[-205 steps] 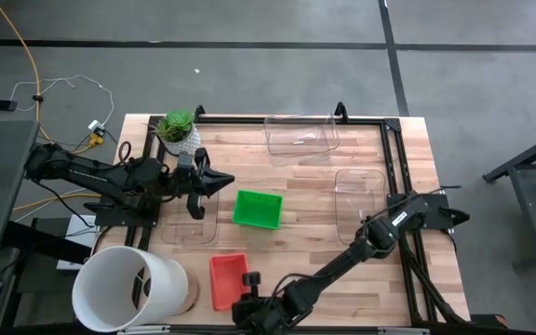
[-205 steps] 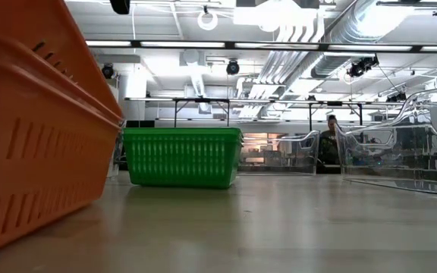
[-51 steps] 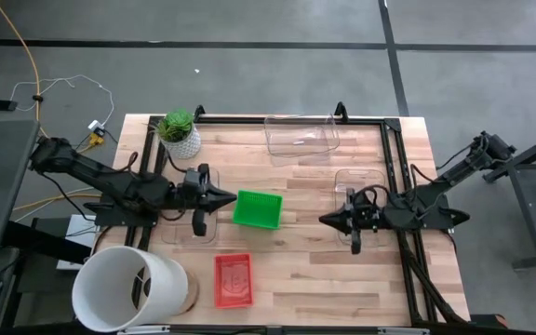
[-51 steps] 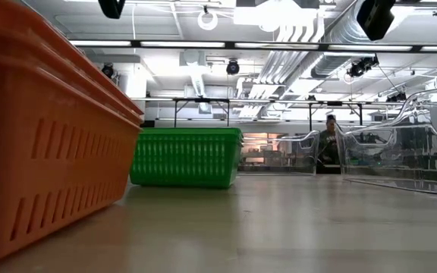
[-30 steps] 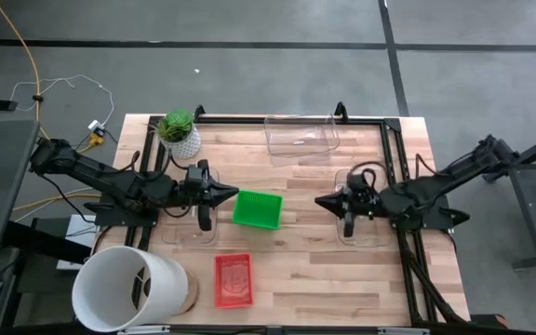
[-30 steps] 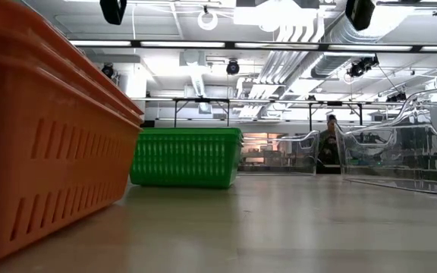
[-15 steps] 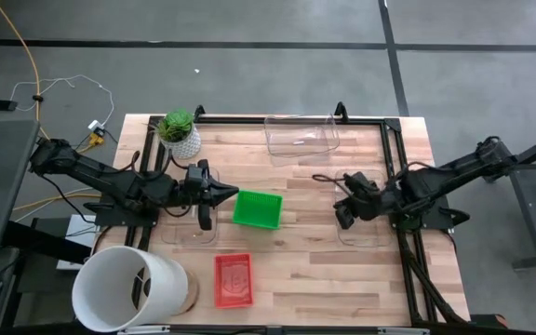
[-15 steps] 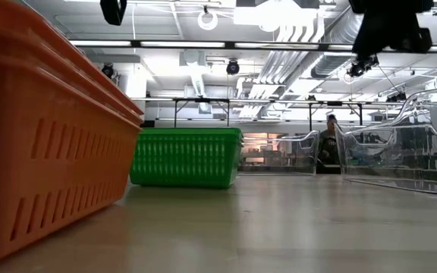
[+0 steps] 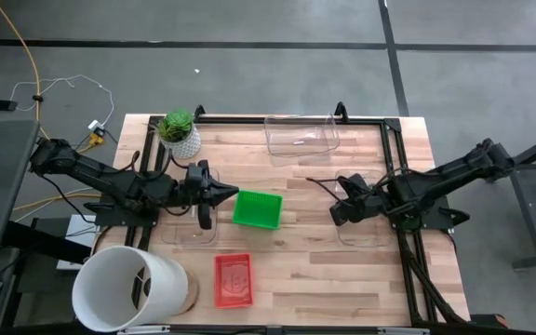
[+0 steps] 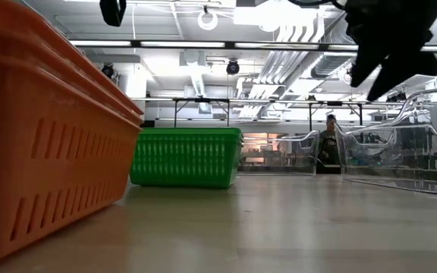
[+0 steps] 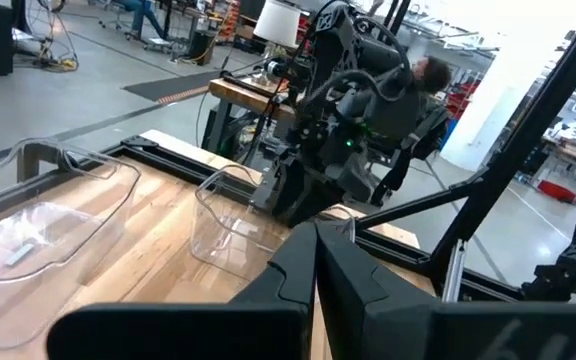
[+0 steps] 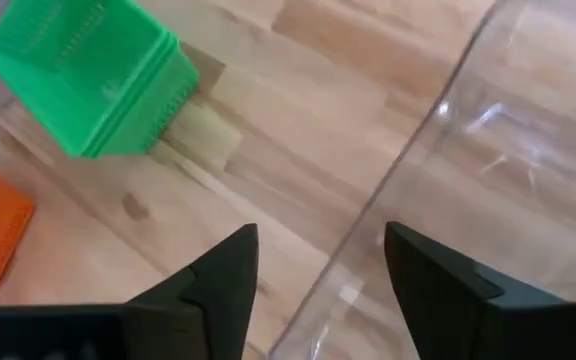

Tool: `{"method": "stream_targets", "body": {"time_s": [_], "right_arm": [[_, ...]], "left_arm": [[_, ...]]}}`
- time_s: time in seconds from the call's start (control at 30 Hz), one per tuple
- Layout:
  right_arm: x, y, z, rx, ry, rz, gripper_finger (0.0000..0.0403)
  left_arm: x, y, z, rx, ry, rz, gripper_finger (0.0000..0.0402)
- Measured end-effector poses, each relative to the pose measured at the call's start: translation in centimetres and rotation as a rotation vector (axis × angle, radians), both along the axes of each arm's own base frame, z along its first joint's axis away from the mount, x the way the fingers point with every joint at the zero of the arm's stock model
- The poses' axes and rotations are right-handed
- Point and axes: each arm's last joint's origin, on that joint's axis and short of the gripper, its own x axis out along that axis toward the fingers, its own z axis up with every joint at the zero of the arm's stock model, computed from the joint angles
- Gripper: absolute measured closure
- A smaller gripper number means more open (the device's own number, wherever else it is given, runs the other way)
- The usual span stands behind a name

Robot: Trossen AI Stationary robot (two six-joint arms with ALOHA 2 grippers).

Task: Stack baskets by color
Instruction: Stack the top center transparent bin on the right transparent bin

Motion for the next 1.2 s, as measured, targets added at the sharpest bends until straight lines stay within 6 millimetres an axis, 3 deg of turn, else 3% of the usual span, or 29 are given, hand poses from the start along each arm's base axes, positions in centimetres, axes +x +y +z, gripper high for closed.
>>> {"method": "stream_targets", "body": {"time_s": [0.1,0.23,0.37,0.5,0.8,1.03,1.2], "right_arm": [[0.6,-0.7,0.4,-0.041,-0.033,0.033,0.0193],[2.2,-2.3,2.9,-0.074,-0.148,0.075,0.0192],[3.6,-5.4,4.9,-0.167,-0.150,0.128,0.0192],[5.8,-9.1,5.1,-0.255,-0.018,0.302,0.0192],[10.8,-15.2,1.2,-0.475,0.407,0.933,0.0192],[13.1,-18.8,-3.0,-0.436,0.555,1.062,0.0192],[13.5,-20.2,-5.5,-0.362,0.575,1.079,0.0206]], "left_arm": [[0.0,0.0,0.0,-0.033,-0.010,0.003,0.0402],[0.0,-0.1,0.2,-0.074,-0.036,-0.016,0.0402],[-0.1,-0.4,0.9,-0.056,-0.091,-0.138,0.0402],[-0.1,-0.6,1.7,-0.048,-0.169,-0.244,0.0402],[-0.1,-0.7,2.0,-0.062,-0.198,-0.284,0.0402],[-0.1,-0.6,2.0,-0.063,-0.198,-0.260,0.0402],[-0.1,-0.5,2.0,-0.076,-0.200,-0.227,0.0402]]}}
